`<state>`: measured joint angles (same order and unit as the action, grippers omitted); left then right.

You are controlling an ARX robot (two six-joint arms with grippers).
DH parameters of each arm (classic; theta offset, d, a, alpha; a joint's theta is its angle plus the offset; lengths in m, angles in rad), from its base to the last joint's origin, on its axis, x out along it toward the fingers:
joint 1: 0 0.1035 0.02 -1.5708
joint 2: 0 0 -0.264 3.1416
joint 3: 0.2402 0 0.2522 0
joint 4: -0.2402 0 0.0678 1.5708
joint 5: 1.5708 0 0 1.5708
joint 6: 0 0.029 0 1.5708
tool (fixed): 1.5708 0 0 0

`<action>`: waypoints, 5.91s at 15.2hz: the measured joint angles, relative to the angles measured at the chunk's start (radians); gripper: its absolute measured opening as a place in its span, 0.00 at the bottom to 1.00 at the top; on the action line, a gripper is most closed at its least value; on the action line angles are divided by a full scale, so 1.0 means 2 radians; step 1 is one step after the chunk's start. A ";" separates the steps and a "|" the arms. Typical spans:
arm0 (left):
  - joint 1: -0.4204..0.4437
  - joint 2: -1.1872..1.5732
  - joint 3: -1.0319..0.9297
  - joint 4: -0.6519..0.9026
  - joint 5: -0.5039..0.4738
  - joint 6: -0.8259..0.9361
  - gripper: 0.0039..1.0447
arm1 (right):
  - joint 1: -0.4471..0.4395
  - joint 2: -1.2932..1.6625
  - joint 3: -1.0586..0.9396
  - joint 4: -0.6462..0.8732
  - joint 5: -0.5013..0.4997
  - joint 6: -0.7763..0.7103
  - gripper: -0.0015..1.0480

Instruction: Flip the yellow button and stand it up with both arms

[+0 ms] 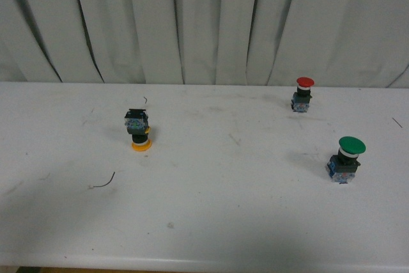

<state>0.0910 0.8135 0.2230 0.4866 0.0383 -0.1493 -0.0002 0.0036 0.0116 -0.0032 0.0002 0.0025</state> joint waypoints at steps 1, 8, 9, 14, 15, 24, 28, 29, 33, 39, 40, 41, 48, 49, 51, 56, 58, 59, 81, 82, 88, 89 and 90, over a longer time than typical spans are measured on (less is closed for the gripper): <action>-0.010 0.086 0.033 0.061 0.005 0.002 0.94 | 0.000 0.000 0.000 0.000 0.000 0.000 0.94; -0.142 0.510 0.344 0.034 -0.026 0.064 0.94 | 0.000 0.000 0.000 0.000 0.000 0.000 0.94; -0.151 0.534 0.375 0.021 -0.030 0.075 0.94 | 0.000 0.000 0.000 0.000 0.000 0.000 0.94; -0.167 0.633 0.500 -0.089 -0.056 0.117 0.94 | 0.000 0.000 0.000 0.000 0.000 0.000 0.94; -0.166 0.641 0.519 -0.111 -0.057 0.116 0.94 | 0.000 0.000 0.000 0.000 0.000 0.000 0.94; -0.135 0.684 0.567 -0.182 -0.041 0.063 0.94 | 0.000 0.000 0.000 0.000 0.000 0.000 0.94; -0.128 0.707 0.567 -0.171 -0.036 0.052 0.94 | 0.000 0.000 0.000 0.000 0.000 0.000 0.94; -0.128 0.710 0.567 -0.168 -0.036 0.051 0.94 | 0.000 0.000 0.000 0.000 0.000 0.000 0.94; -0.133 0.712 0.557 -0.158 -0.027 0.048 0.94 | 0.000 0.000 0.000 0.000 0.000 0.000 0.94; -0.138 0.712 0.554 -0.153 -0.022 0.048 0.44 | 0.000 0.000 0.000 0.000 0.000 0.000 0.94; -0.138 0.712 0.554 -0.153 -0.022 0.048 0.37 | 0.000 0.000 0.000 0.000 0.000 0.000 0.94; -0.138 0.712 0.554 -0.154 -0.022 0.048 0.35 | 0.000 0.000 0.000 0.000 0.000 0.000 0.94; -0.170 0.528 0.434 -0.104 -0.017 0.047 0.34 | 0.000 0.000 0.000 0.000 0.000 0.000 0.94; -0.177 0.502 0.414 -0.097 -0.020 0.045 0.34 | 0.000 0.000 0.000 0.000 0.000 0.000 0.94; -0.191 0.446 0.365 -0.082 -0.020 0.032 0.34 | 0.000 0.000 0.000 0.000 0.000 0.000 0.94; -0.201 0.368 0.295 -0.063 -0.031 0.015 0.34 | 0.000 0.000 0.000 0.000 0.000 0.000 0.94; -0.202 0.348 0.278 -0.059 -0.034 0.011 0.34 | 0.000 0.000 0.000 0.000 0.000 0.000 0.94; -0.202 0.339 0.268 -0.056 -0.035 0.008 0.34 | 0.000 0.000 0.000 0.000 0.000 0.000 0.94; -0.192 0.386 0.119 0.399 0.229 -0.449 0.34 | 0.000 0.000 0.000 0.000 0.000 0.000 0.94; -0.192 0.385 0.119 0.399 0.229 -0.449 0.34 | 0.000 0.000 0.000 0.000 0.000 0.000 0.94; -0.194 0.382 0.119 0.398 0.226 -0.446 0.34 | -0.002 0.001 0.000 0.005 -0.006 0.000 0.94; -0.194 0.382 0.119 0.399 0.226 -0.445 0.34 | -0.009 0.005 -0.001 0.020 -0.018 -0.002 0.94; -0.194 0.381 0.119 0.398 0.226 -0.445 0.34 | -0.019 0.015 -0.001 0.048 -0.046 -0.002 0.94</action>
<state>-0.2977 1.5753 0.4602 1.2835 0.4900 -1.0397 -0.0391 0.0345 0.0105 0.0925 -0.0925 -0.0010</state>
